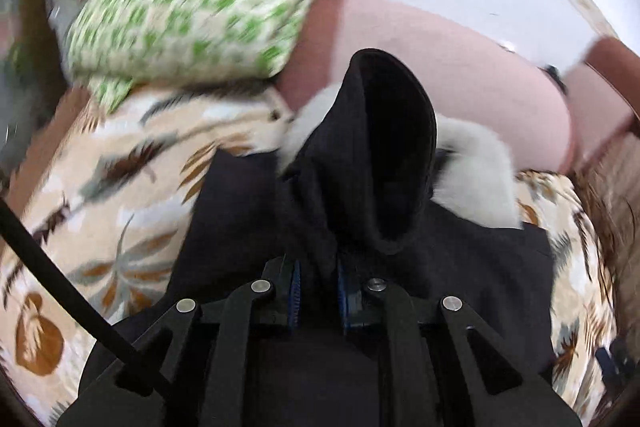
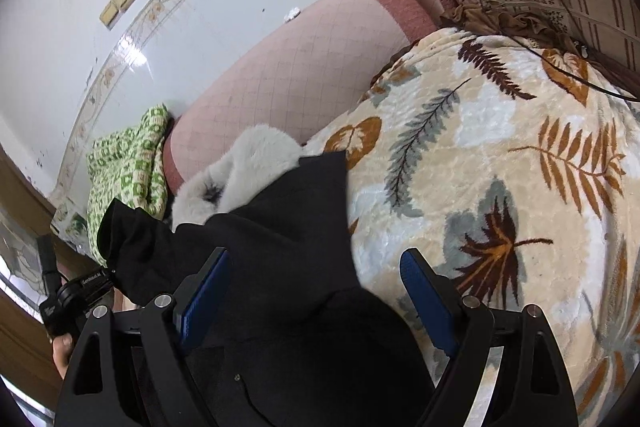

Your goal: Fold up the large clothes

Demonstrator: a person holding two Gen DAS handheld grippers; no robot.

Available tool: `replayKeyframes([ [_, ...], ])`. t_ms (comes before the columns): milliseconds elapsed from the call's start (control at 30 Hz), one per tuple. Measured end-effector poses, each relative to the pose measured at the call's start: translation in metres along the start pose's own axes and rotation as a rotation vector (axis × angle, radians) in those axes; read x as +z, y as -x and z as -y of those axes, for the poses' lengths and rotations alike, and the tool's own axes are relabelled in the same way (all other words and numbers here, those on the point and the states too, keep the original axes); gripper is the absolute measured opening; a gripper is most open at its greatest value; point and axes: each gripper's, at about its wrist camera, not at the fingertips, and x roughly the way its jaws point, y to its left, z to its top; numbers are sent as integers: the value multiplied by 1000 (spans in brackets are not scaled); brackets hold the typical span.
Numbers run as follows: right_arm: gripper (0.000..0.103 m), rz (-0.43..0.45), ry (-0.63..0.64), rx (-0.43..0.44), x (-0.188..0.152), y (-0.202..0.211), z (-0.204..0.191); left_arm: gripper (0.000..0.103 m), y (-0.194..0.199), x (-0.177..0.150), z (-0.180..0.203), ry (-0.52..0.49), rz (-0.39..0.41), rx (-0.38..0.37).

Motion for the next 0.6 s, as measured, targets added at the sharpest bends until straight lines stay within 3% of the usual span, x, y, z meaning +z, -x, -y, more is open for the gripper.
replayKeyframes([
  [233,89,-63,60,-26,-10,-23,-12,17,-37,-35,-43,95,-79,-40],
  [433,89,-88,80,-37,-14,-33,-15,45,-30,-46,-75,192,-81,-71],
  [600,89,-96,83,-42,-17,-37,-16,52,8,-49,-98,228,-53,-40],
])
